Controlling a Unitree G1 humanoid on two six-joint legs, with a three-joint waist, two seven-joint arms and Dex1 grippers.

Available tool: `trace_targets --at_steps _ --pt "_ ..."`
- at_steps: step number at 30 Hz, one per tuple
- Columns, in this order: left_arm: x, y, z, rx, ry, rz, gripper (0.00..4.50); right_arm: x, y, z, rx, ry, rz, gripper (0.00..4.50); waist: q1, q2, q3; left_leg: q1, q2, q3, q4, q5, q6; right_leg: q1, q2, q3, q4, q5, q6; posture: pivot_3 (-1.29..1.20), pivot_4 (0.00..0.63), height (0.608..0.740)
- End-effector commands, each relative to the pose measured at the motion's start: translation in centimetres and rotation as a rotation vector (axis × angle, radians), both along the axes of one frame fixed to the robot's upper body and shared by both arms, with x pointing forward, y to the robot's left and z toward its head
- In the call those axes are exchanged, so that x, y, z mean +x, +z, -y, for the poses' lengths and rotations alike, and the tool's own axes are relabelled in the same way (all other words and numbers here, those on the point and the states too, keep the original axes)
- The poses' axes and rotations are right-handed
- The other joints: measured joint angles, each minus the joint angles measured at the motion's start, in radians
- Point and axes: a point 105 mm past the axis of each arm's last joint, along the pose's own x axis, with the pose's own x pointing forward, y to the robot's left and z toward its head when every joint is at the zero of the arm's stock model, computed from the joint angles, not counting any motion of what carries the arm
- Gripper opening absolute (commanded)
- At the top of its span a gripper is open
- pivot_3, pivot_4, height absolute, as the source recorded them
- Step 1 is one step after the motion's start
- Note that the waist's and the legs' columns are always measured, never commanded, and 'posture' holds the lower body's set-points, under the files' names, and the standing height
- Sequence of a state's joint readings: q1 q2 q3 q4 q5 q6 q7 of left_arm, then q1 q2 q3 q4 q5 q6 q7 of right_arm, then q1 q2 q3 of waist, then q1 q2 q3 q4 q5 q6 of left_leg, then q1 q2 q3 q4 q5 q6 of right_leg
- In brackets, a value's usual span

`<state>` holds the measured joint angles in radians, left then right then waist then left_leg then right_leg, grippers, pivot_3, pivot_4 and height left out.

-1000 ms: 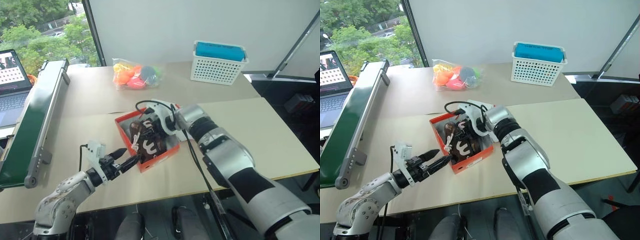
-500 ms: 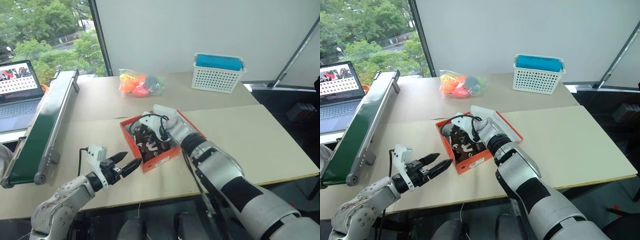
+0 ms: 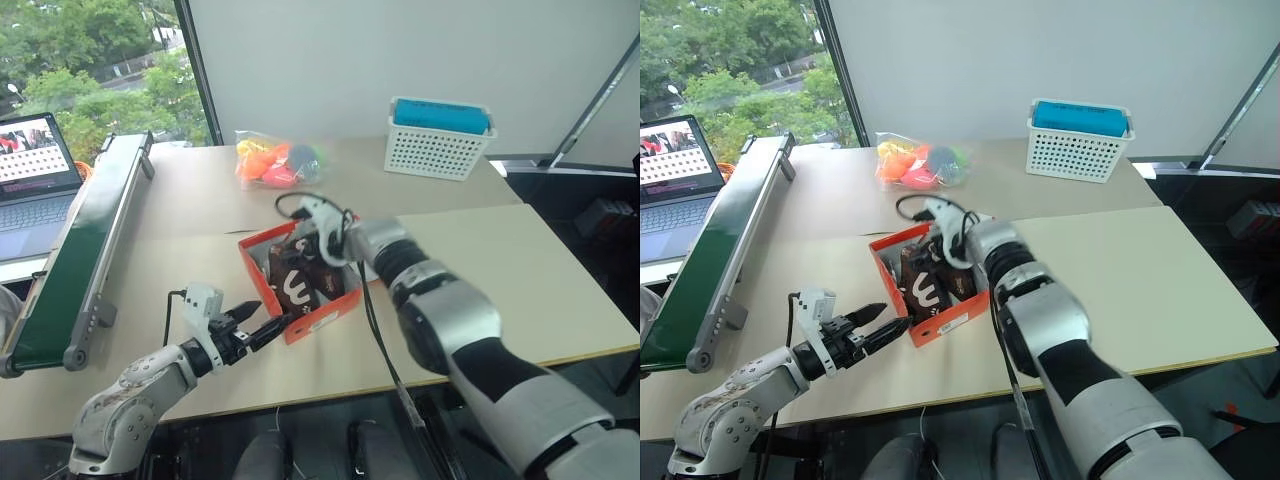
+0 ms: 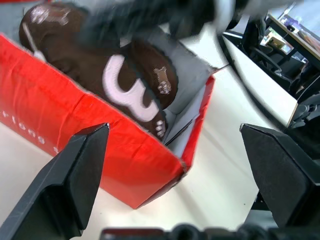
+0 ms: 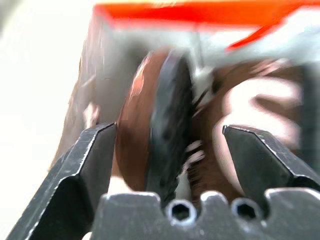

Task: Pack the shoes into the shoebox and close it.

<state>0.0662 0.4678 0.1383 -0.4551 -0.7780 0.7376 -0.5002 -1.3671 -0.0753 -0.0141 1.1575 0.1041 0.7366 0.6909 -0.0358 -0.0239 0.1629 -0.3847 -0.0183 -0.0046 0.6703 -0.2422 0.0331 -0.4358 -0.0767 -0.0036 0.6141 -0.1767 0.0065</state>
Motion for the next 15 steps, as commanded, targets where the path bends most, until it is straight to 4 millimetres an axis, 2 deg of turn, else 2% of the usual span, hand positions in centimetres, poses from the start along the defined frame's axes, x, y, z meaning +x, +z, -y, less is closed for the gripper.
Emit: trace_targets --at_steps 1,3,4,6,7,8,11,12,15 --pt "0.4 1.0 0.1 0.011 -0.031 0.052 4.5 -0.3 6.6 1.6 0.161 -0.017 0.043 4.13 0.0 0.0 0.0 -0.004 0.0 0.0 0.0 0.0 0.0 -0.004 0.0 0.0 0.0 0.001 0.0 0.0 0.15 0.74" --pt "0.4 1.0 0.0 0.019 -0.04 0.053 4.5 -1.0 8.3 2.9 0.218 -0.037 0.05 4.13 0.0 0.0 0.0 -0.009 0.0 0.0 0.0 0.0 0.0 -0.009 0.0 0.0 0.0 0.002 0.0 0.0 0.15 0.74" --pt "0.5 1.1 -0.1 0.029 -0.045 0.057 4.5 -1.3 9.2 4.3 0.248 -0.064 0.071 4.13 -0.001 0.0 0.0 -0.01 0.0 0.0 0.0 0.0 0.0 -0.01 0.0 0.0 0.0 0.002 0.0 0.0 0.15 0.74" --pt "0.8 1.2 -0.1 0.06 -0.058 0.074 4.5 -2.5 10.7 8.6 0.316 -0.141 0.119 4.13 0.007 0.0 0.0 -0.014 0.0 0.0 -0.001 -0.001 0.001 -0.013 -0.001 -0.001 -0.001 0.002 0.0 0.0 0.15 0.74" --pt "0.8 1.3 -0.2 0.068 -0.061 0.079 4.5 -3.1 10.9 9.6 0.329 -0.162 0.134 4.13 0.016 0.0 0.0 -0.016 0.0 -0.001 -0.001 -0.001 0.001 -0.014 -0.001 -0.002 -0.001 0.002 0.0 0.0 0.15 0.74" --pt "0.9 1.3 -0.3 0.072 -0.06 0.083 4.5 -3.6 10.8 10.3 0.327 -0.179 0.138 4.13 0.022 0.0 0.0 -0.017 0.0 -0.001 0.0 -0.001 0.001 -0.015 -0.001 -0.003 -0.002 0.002 0.0 0.0 0.15 0.74" --pt "1.3 1.9 -0.7 0.099 -0.068 0.103 4.5 -6.7 9.2 17.3 0.247 -0.324 0.176 3.4 0.033 0.0 0.001 -0.022 -0.001 0.0 0.001 -0.001 0.001 -0.019 -0.002 -0.002 -0.002 0.003 0.002 0.0 0.15 0.74" --pt "1.5 2.0 -0.9 0.105 -0.071 0.105 4.5 -7.6 8.7 18.6 0.203 -0.347 0.183 2.94 0.044 0.0 0.001 -0.022 -0.001 0.0 0.002 -0.001 0.001 -0.019 -0.002 -0.002 -0.002 0.003 0.002 0.0 0.15 0.74" --pt "1.9 2.1 -1.0 0.116 -0.084 0.11 4.5 -9.9 5.6 21.8 -0.049 -0.373 0.161 2.04 0.046 0.002 0.002 -0.024 -0.001 0.0 0.006 -0.002 0.003 -0.019 -0.002 -0.003 -0.003 0.003 0.003 0.0 0.15 0.74"
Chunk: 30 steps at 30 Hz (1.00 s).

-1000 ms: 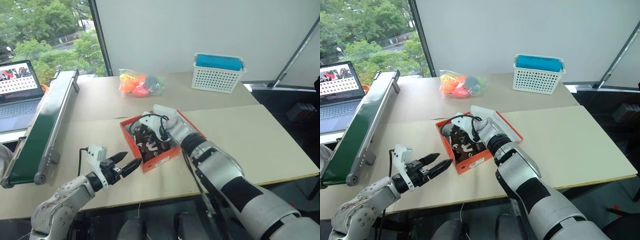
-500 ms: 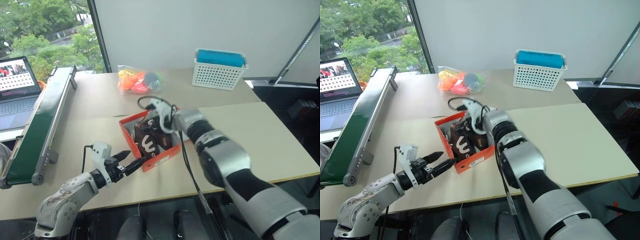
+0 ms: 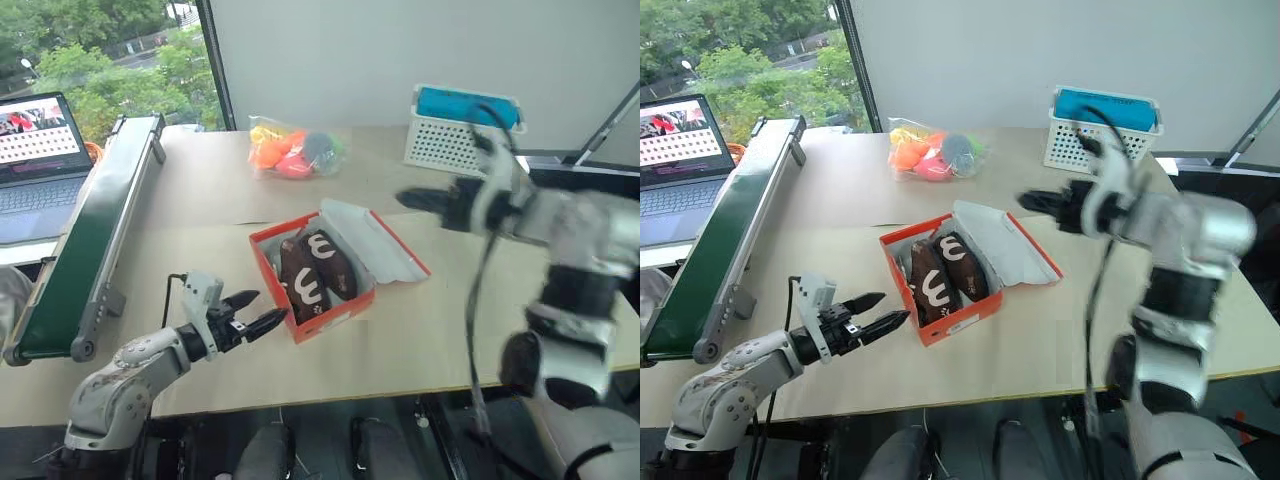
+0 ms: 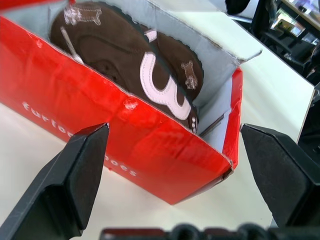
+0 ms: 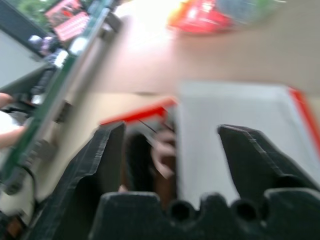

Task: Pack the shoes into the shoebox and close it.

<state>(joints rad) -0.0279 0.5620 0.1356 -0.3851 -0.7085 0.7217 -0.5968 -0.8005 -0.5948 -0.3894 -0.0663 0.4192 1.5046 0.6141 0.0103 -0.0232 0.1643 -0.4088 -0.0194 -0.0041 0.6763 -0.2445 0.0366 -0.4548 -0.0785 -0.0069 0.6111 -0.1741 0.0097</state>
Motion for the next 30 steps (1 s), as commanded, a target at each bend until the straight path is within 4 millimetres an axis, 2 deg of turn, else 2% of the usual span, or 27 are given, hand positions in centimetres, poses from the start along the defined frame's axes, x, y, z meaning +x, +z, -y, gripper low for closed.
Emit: trace_targets --at_steps 1,4,6,9,11,13,22,27,30 --pt "0.6 1.2 0.3 0.002 -0.034 0.05 4.5 -3.1 -1.2 1.6 -0.257 0.057 -0.01 1.65 -0.001 0.001 0.001 0.0 0.0 0.002 0.001 0.0 0.001 0.0 0.0 0.001 0.0 -0.001 0.001 0.0 0.15 0.74" --pt "0.9 1.3 0.4 0.006 -0.045 0.054 4.5 -4.5 -4.6 1.7 -0.388 0.121 -0.125 0.59 -0.029 -0.001 0.001 0.003 0.002 0.006 0.001 0.0 0.001 0.001 0.002 0.006 0.0 -0.005 0.009 0.0 0.15 0.74" --pt "1.1 1.4 0.5 0.009 -0.054 0.056 4.5 -4.4 -7.3 1.3 -0.401 0.121 -0.197 0.02 -0.041 -0.002 0.002 0.008 0.004 0.008 0.0 -0.001 0.001 0.005 0.005 0.008 0.0 -0.005 0.009 0.0 0.15 0.74" --pt "1.2 1.5 0.6 0.01 -0.058 0.058 4.5 -3.6 -10.4 0.6 -0.314 0.069 -0.266 0.02 -0.051 -0.005 0.004 0.019 0.005 0.008 -0.001 -0.001 0.001 0.015 0.007 0.009 -0.001 -0.006 0.009 0.0 0.15 0.74" --pt "1.2 1.6 0.6 0.01 -0.059 0.06 4.5 -3.1 -12.7 0.9 -0.295 0.015 -0.317 0.02 -0.046 -0.005 0.005 0.019 0.005 0.008 -0.001 -0.001 0.001 0.015 0.008 0.01 -0.001 -0.006 0.009 0.0 0.15 0.74" --pt "1.2 1.7 0.6 0.011 -0.061 0.062 4.5 -2.2 -14.0 0.9 -0.215 -0.049 -0.345 0.02 -0.04 -0.006 0.005 0.018 0.004 0.008 -0.001 -0.001 0.001 0.015 0.007 0.01 -0.001 -0.006 0.01 0.0 0.15 0.74" --pt "0.8 1.5 0.5 0.022 -0.056 0.061 4.5 2.6 -16.2 -0.1 0.418 -0.321 -0.452 0.02 -0.026 -0.006 0.005 0.018 0.001 0.01 0.001 -0.003 0.004 0.016 0.003 0.013 -0.002 -0.001 0.007 0.0 0.15 0.74" --pt "0.7 1.6 0.5 0.022 -0.048 0.066 4.5 3.8 -18.2 -0.6 0.551 -0.432 -0.509 0.02 -0.028 -0.007 0.005 0.018 0.001 0.011 0.001 -0.003 0.004 0.017 0.003 0.013 -0.002 -0.001 0.007 0.0 0.15 0.74" --pt "0.6 1.6 0.2 0.024 -0.038 0.069 4.5 4.3 -19.1 -0.9 0.622 -0.498 -0.517 0.02 -0.039 -0.012 0.003 0.024 0.002 0.011 0.001 -0.003 0.005 0.023 0.004 0.014 -0.003 -0.002 0.008 0.0 0.15 0.74"
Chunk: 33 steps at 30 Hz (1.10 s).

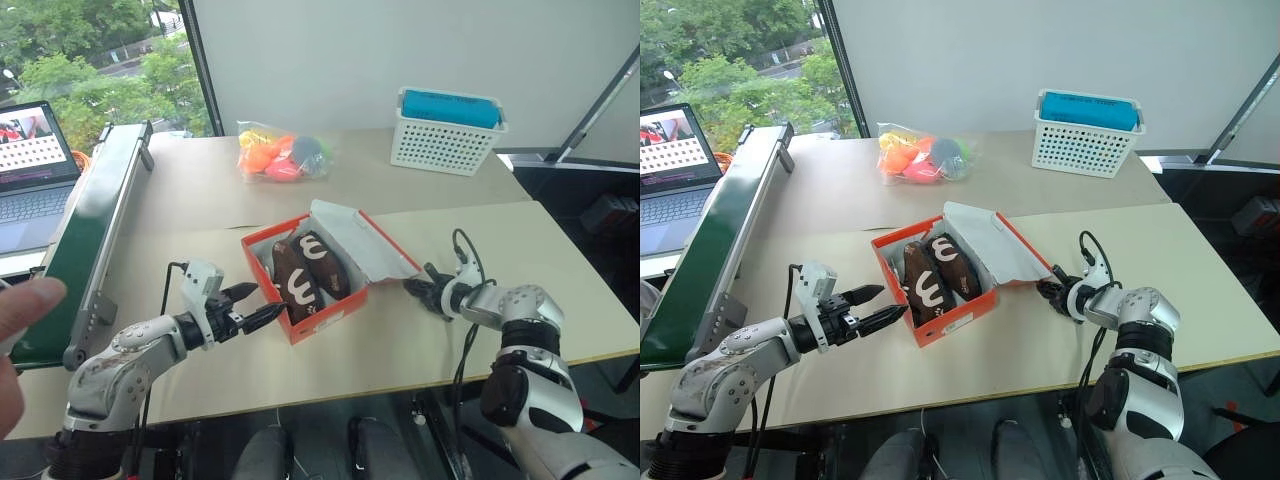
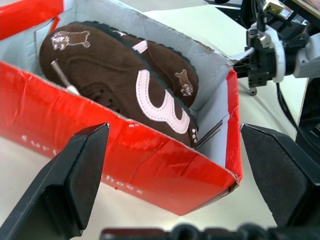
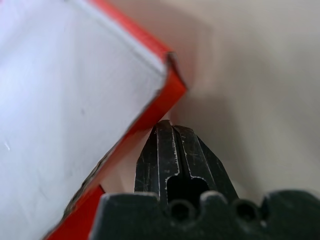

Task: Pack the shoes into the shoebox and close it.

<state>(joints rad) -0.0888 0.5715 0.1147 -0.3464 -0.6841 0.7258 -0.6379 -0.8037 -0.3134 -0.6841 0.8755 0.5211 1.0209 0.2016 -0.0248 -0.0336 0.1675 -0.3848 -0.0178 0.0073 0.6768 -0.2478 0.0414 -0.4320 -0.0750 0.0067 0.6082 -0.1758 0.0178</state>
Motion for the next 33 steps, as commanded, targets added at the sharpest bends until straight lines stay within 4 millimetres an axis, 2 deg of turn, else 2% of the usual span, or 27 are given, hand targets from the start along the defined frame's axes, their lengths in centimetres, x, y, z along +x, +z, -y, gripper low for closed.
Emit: trace_targets --at_steps 1,4,8,11,14,18,20,26,28,31,33 --pt "-0.2 1.2 -0.2 0.01 0.006 0.056 4.5 0.4 -1.7 -0.1 0.064 -0.115 -0.029 0.02 -0.01 -0.003 0.0 0.003 0.001 0.0 0.0 0.0 0.0 0.003 0.0 0.0 -0.001 -0.002 0.004 0.0 0.15 0.74" --pt "-0.2 1.2 -0.2 0.011 0.007 0.058 4.5 1.0 -1.8 -0.4 0.118 -0.161 -0.007 0.02 -0.02 -0.008 -0.004 0.009 0.002 -0.002 0.0 -0.001 0.001 0.012 0.001 -0.002 -0.008 -0.004 0.002 0.0 0.15 0.74" --pt "-0.2 1.2 -0.2 0.01 0.006 0.061 4.5 2.7 1.3 -1.2 0.278 -0.193 0.169 0.02 -0.036 -0.014 -0.006 0.01 0.004 -0.001 0.0 -0.001 0.001 0.014 0.002 -0.001 -0.013 -0.001 0.002 0.0 0.15 0.74" --pt "-0.2 1.3 -0.3 0.012 0.006 0.062 4.5 3.7 7.4 -2.5 0.394 -0.074 0.47 0.02 -0.048 -0.01 -0.004 0.006 0.004 0.002 0.0 -0.001 0.001 0.009 0.002 0.002 -0.013 0.003 0.007 0.0 0.15 0.74" --pt "-0.2 1.3 -0.5 0.012 0.008 0.061 4.5 2.9 10.2 -3.8 0.442 0.043 0.612 0.02 -0.043 0.002 0.004 0.001 0.006 0.003 -0.001 -0.001 0.002 0.003 0.006 0.004 -0.012 0.005 0.006 0.0 0.15 0.74" --pt "-0.7 1.5 -0.9 0.003 0.034 0.052 4.5 0.7 13.9 -5.9 0.46 0.237 0.774 0.02 -0.026 0.003 0.004 -0.008 0.006 0.003 -0.001 -0.001 0.002 -0.009 0.005 0.004 -0.002 0.009 -0.001 0.0 0.15 0.74" --pt "-1.1 1.6 -1.6 -0.002 0.063 0.044 4.5 -0.2 14.8 -6.9 0.449 0.307 0.804 0.02 -0.02 0.003 0.004 -0.008 0.006 0.004 -0.001 -0.002 0.001 -0.01 0.003 0.004 -0.001 0.009 -0.001 0.0 0.15 0.74" --pt "-4.3 2.4 -7.0 -0.015 0.24 -0.008 4.5 -3.5 16.5 -10.7 0.322 0.565 0.849 0.02 -0.019 0.005 0.005 -0.007 0.005 0.003 0.0 -0.002 0.001 -0.012 -0.001 0.003 0.0 0.008 -0.002 0.0 0.15 0.74" --pt "-5.5 2.9 -9.2 0.008 0.316 -0.007 4.5 -5.4 17.0 -12.7 0.273 0.702 0.864 0.02 -0.016 0.005 0.006 -0.007 0.005 0.003 0.0 -0.002 0.001 -0.012 -0.001 0.002 0.0 0.005 -0.001 0.0 0.15 0.74" --pt "-7.0 4.1 -11.0 0.027 0.381 0.009 4.5 -8.1 16.5 -15.3 0.197 0.894 0.853 0.02 -0.019 0.005 0.006 -0.008 0.007 0.004 0.0 -0.002 0.0 -0.015 -0.001 0.003 0.001 0.0 0.002 0.0 0.15 0.74" --pt "-7.3 4.4 -11.4 0.048 0.396 0.014 4.5 -9.4 14.9 -17.2 0.111 1.012 0.807 0.02 -0.021 0.004 0.005 -0.011 0.008 0.004 0.0 -0.003 -0.001 -0.019 -0.001 0.003 0.001 0.001 -0.001 0.0 0.15 0.74"
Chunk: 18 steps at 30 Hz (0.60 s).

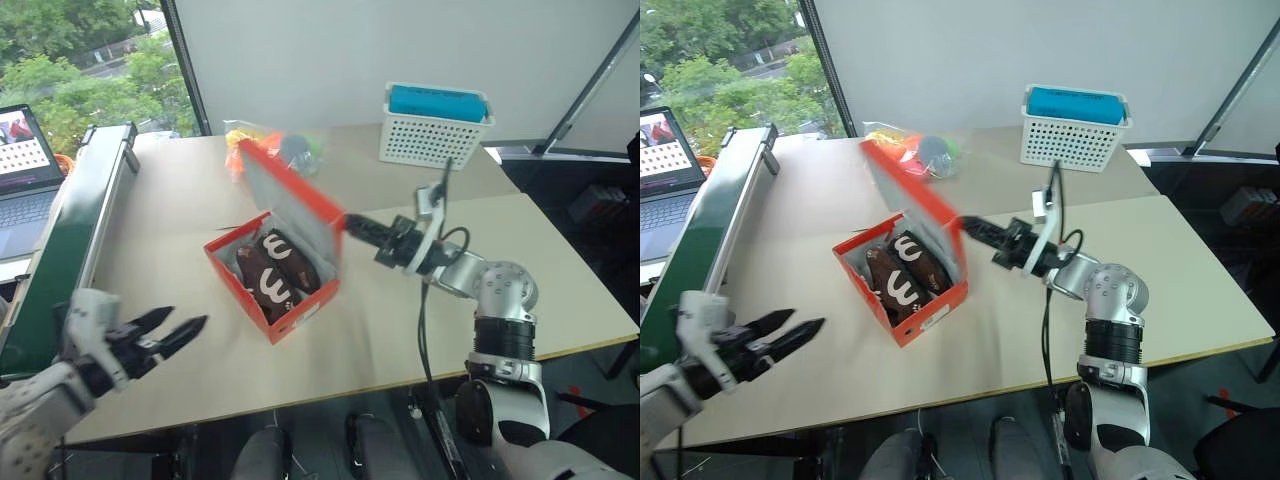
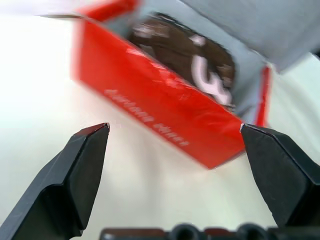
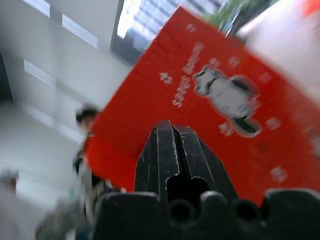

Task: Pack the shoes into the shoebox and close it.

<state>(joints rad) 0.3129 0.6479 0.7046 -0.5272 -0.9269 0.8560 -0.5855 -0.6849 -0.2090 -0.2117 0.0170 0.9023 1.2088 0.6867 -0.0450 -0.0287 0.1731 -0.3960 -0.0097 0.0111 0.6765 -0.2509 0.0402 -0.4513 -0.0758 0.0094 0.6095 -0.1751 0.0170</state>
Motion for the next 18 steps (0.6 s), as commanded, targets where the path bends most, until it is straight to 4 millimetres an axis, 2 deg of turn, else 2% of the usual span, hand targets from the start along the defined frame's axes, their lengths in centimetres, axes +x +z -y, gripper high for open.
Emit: trace_targets --at_steps 1,4,6,8,10,13,14,18 --pt "-0.9 1.8 -0.2 0.066 -0.001 0.033 4.5 -2.9 -1.6 -3.2 -0.181 0.155 0.068 0.02 -0.001 -0.001 0.0 -0.002 0.0 0.0 0.0 0.0 0.0 -0.003 0.0 0.0 0.001 0.003 -0.005 0.0 0.15 0.74" --pt "-0.9 2.0 0.2 0.068 -0.004 0.035 4.5 -4.0 -4.5 -5.3 -0.348 0.222 0.073 0.02 -0.002 -0.001 0.0 -0.003 0.001 0.001 0.0 -0.001 -0.001 -0.005 0.002 0.0 0.002 0.003 -0.007 0.0 0.15 0.74" --pt "-0.9 1.9 0.6 0.07 -0.01 0.033 4.5 -4.1 -7.7 -6.4 -0.509 0.239 0.066 0.02 -0.001 -0.001 0.0 -0.003 0.002 0.002 0.0 0.0 -0.002 -0.005 0.003 0.0 0.002 0.003 -0.008 0.0 0.15 0.74" --pt "-0.8 1.8 0.9 0.074 -0.016 0.03 4.5 -3.5 -9.7 -7.0 -0.597 0.22 0.055 0.02 0.001 -0.001 -0.001 -0.003 0.002 0.002 0.001 0.0 -0.002 -0.005 0.003 0.0 0.002 0.003 -0.008 0.0 0.15 0.74" --pt "-0.7 1.8 1.1 0.079 -0.023 0.027 4.5 -2.5 -10.4 -7.3 -0.631 0.182 0.063 0.02 0.004 -0.002 -0.001 -0.003 0.002 0.002 0.002 0.0 -0.002 -0.005 0.006 0.0 0.002 0.003 -0.008 0.0 0.15 0.74" --pt "-0.6 2.0 1.7 0.077 -0.046 0.028 4.5 -1.0 -8.4 -8.1 -0.544 0.136 0.108 0.02 0.007 -0.002 -0.001 -0.004 0.002 0.003 0.003 0.0 -0.003 -0.005 0.007 0.0 0.002 0.004 -0.009 0.0 0.15 0.74" --pt "-0.6 2.1 1.8 0.077 -0.052 0.027 4.5 -1.1 -6.6 -8.3 -0.473 0.155 0.149 0.02 0.007 -0.002 -0.001 -0.004 0.002 0.003 0.003 0.0 -0.003 -0.005 0.007 0.0 0.002 0.004 -0.009 0.0 0.15 0.74" --pt "-0.4 2.2 2.0 0.075 -0.068 0.023 4.5 -4.9 -0.5 -7.5 -0.249 0.366 0.306 0.02 0.008 -0.002 -0.001 -0.006 0.002 0.002 0.003 0.0 -0.003 -0.007 0.008 -0.001 0.002 0.004 -0.009 0.0 0.15 0.74"
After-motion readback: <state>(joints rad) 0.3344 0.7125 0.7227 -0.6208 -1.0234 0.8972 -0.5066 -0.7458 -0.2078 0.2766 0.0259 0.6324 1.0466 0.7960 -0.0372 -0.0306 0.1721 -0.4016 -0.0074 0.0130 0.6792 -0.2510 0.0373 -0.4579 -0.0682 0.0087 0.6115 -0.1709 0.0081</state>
